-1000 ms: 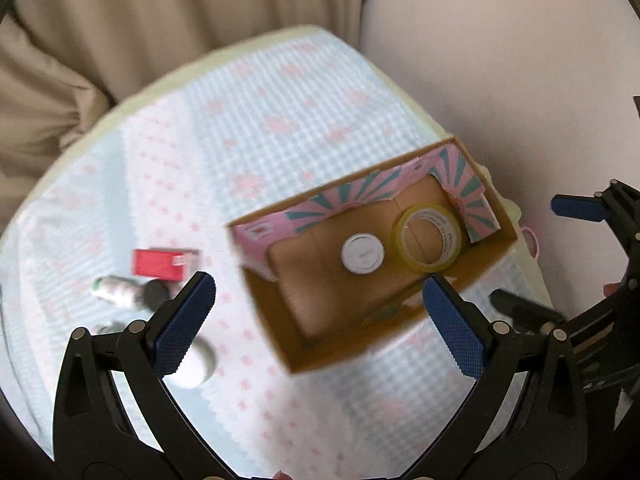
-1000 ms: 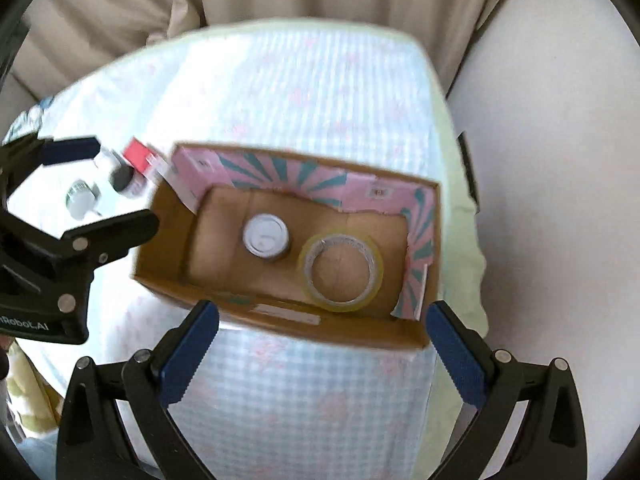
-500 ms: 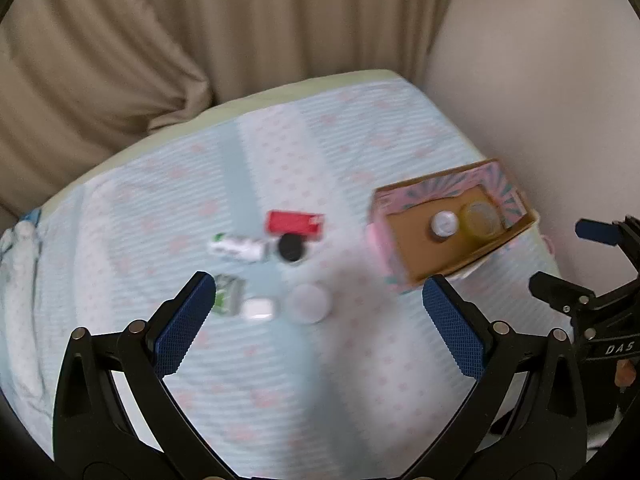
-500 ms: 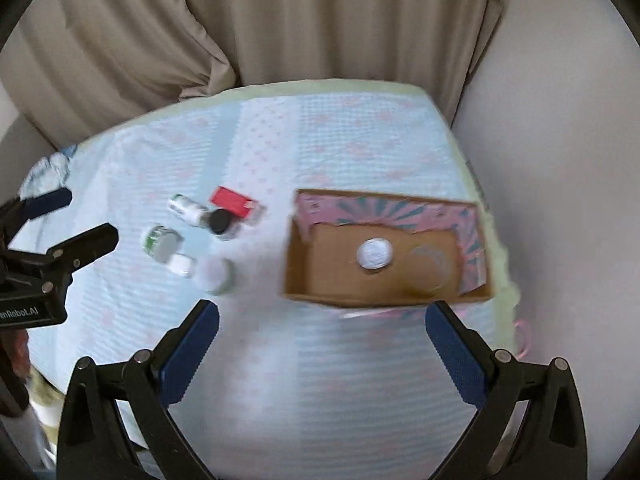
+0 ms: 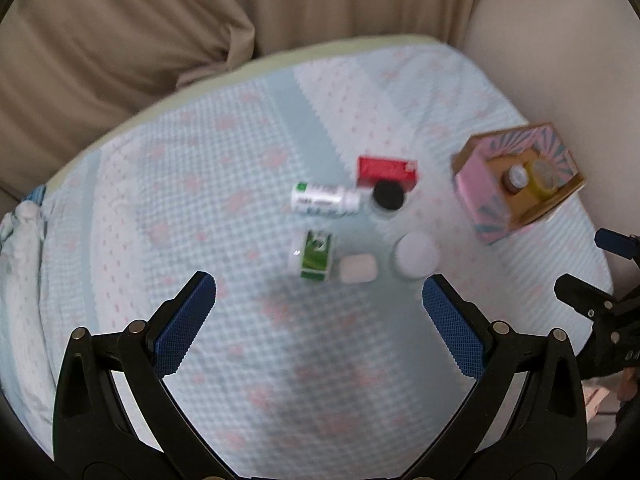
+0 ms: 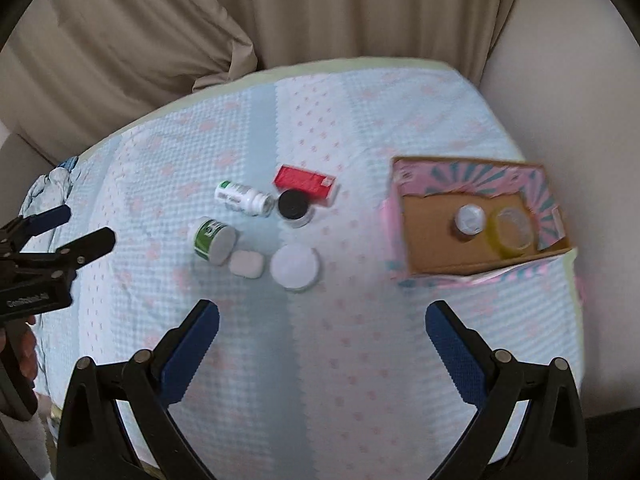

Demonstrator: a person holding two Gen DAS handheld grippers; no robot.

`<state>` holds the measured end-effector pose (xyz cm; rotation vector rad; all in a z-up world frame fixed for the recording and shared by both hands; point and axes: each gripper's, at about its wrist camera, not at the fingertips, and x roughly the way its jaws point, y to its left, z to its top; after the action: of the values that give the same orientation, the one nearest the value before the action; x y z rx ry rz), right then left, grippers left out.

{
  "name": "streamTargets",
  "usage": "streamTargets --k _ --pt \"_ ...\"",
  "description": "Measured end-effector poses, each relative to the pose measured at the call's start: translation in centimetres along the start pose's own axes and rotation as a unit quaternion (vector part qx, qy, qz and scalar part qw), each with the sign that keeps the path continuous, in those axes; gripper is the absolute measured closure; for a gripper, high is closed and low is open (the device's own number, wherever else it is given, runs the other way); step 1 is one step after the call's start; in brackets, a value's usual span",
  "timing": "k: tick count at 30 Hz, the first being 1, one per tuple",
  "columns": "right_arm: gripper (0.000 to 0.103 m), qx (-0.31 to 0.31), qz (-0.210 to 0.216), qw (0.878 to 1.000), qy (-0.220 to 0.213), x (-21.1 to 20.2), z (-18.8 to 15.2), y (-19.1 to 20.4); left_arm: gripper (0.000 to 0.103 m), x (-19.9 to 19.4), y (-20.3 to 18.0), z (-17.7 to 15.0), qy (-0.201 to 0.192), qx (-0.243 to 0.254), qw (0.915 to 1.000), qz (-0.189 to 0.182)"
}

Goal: Organize rigid objects
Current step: 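Move both tools back over the remaining items, then grasp the green-labelled jar with the left tool while the right tool grasps the white lid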

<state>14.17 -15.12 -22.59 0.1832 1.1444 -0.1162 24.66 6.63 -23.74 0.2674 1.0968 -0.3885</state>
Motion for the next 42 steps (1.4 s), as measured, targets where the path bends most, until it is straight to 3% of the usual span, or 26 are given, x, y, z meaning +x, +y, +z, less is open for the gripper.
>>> streamTargets --k 9,15,23,24,26,31,34,41,42 --pt "0.000 0.019 -0.026 0.999 0.026 9.2 -1.5 3.8 0.000 10.1 2.0 -0.4 0.058 0.020 0.9980 -0.014" --pt "0.000 0.070 -0.031 0.995 0.056 15.4 -2.4 3.2 0.001 15.9 0.9 -0.5 0.094 0.044 0.9944 -0.020" --pt "0.000 0.079 -0.064 0.993 0.056 21.3 -1.7 3.0 0.006 21.8 -0.2 -0.4 0.127 0.060 0.9896 -0.029" --pt "0.000 0.078 -0.066 0.993 0.056 21.8 -1.5 3.0 0.008 22.5 -0.3 -0.4 0.130 0.061 0.9891 -0.031" --pt "0.002 0.077 -0.066 0.993 0.061 22.9 -1.2 3.0 0.026 23.4 -0.2 -0.4 0.133 0.060 0.9886 -0.038" --pt "0.005 0.074 -0.065 0.993 0.067 24.5 -0.7 3.3 0.031 25.0 0.3 -0.5 0.146 0.041 0.9870 -0.052" --pt "0.007 0.072 -0.067 0.993 0.068 24.9 -0.5 3.2 0.040 25.4 0.4 -0.4 0.148 0.040 0.9867 -0.054" --pt "0.037 0.059 -0.053 0.993 0.083 26.1 -0.2 3.3 0.048 26.1 0.0 -0.2 0.148 0.068 0.9855 -0.046" --pt "0.037 0.054 -0.059 0.993 0.082 26.0 -0.2 3.5 0.048 26.0 -0.2 -0.3 0.146 0.069 0.9858 -0.047"
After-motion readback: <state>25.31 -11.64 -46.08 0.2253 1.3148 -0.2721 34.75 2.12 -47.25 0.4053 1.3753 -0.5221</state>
